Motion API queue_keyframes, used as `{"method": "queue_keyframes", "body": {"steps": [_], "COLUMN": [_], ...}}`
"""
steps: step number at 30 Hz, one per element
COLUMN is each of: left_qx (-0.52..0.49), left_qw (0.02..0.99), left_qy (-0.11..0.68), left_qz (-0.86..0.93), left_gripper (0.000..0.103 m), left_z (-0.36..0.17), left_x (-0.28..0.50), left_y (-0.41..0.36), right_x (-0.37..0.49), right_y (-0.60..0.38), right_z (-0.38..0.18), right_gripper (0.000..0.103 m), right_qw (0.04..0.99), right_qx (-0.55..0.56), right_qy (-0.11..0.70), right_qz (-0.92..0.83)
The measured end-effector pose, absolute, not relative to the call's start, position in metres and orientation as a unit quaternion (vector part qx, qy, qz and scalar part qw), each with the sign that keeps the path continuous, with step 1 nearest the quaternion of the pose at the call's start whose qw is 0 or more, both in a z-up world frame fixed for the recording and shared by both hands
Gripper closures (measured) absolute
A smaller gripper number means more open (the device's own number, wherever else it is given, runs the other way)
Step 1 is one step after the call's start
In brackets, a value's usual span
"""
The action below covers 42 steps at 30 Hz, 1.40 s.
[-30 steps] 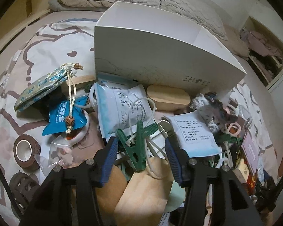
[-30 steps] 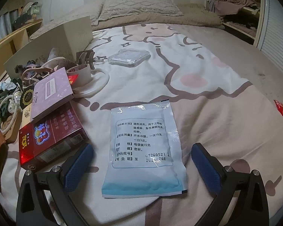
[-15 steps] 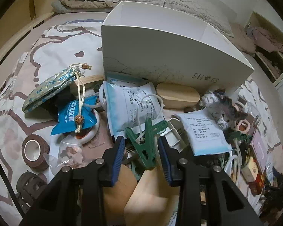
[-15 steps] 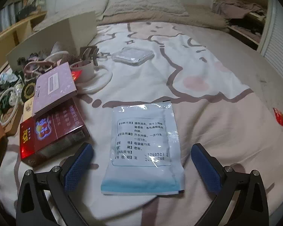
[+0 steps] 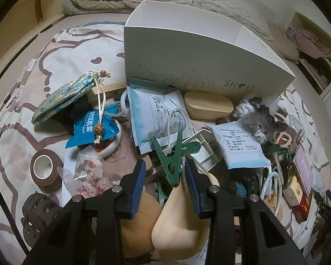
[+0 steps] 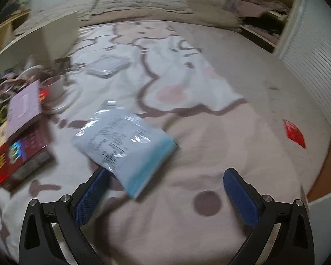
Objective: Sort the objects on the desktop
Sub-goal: 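Lower the left gripper onto the green clothespin while the right gripper hovers over the packet, then close the left gripper on the green clothespin while the right gripper grasps the packet sides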
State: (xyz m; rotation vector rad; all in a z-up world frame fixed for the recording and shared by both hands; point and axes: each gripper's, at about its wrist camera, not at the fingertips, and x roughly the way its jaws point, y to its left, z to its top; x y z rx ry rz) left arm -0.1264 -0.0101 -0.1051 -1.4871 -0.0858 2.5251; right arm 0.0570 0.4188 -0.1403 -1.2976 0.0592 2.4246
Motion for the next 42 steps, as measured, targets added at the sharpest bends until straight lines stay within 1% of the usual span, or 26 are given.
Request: {"method": "queue_keyframes", "body": {"steps": [6,10,13,17,21,28,30,35,42], "left_qx": [-0.497,-0.49,-0.487,-0.485,-0.483,-0.483,-0.483,-0.486,-0.488], "left_qw": [0.1,0.095,0.092,0.087,0.085,0.088,0.09,0.101,0.113], "left_qy": [-0.016,0.017,0.031,0.027,0.032,0.043,0.041,0.023,0.01], "left_qz": [0.862,0.866,0.868,0.87,0.871,0.87,0.87,0.868,0.866], "left_gripper": [0.066,0.066,0.066,0.066,0.066,0.066,0.071,0.074,0.075], "left_z": [-0.107,-0.109,-0.112,-0.114,-0.115,-0.116,-0.116,-0.114,-0.11], "left_x": [-0.131,-0.138,-0.142,-0.145,-0.145,-0.149,-0.149,-0.149,-0.145], "left_y": [-0.003,0.004,0.004,0.0,0.002,0.004,0.004,0.002,0.002], "right_x": [0.058,0.055,0.046,0.031,0.018,0.003,-0.001,-0.004,-0.007], "right_y": [0.413,0.41,0.406,0.401,0.4,0.387,0.385,0.386,0.389], "right_z": [-0.129,-0.12,-0.118,-0.12,-0.127,-0.137,-0.139,-0.141,-0.149], "right_gripper": [0.0,0.0,0.0,0.0,0.0,0.0,0.0,0.0,0.0], "right_qw": [0.176,0.152,0.151,0.163,0.171,0.175,0.176,0.178,0.18], "right_qx": [-0.45,-0.432,-0.427,-0.427,-0.436,-0.442,-0.445,-0.444,-0.45], "right_qy": [0.039,0.075,0.081,0.08,0.113,0.107,0.099,0.1,0.11], "right_qz": [0.874,0.886,0.888,0.886,0.876,0.873,0.873,0.873,0.868]}}
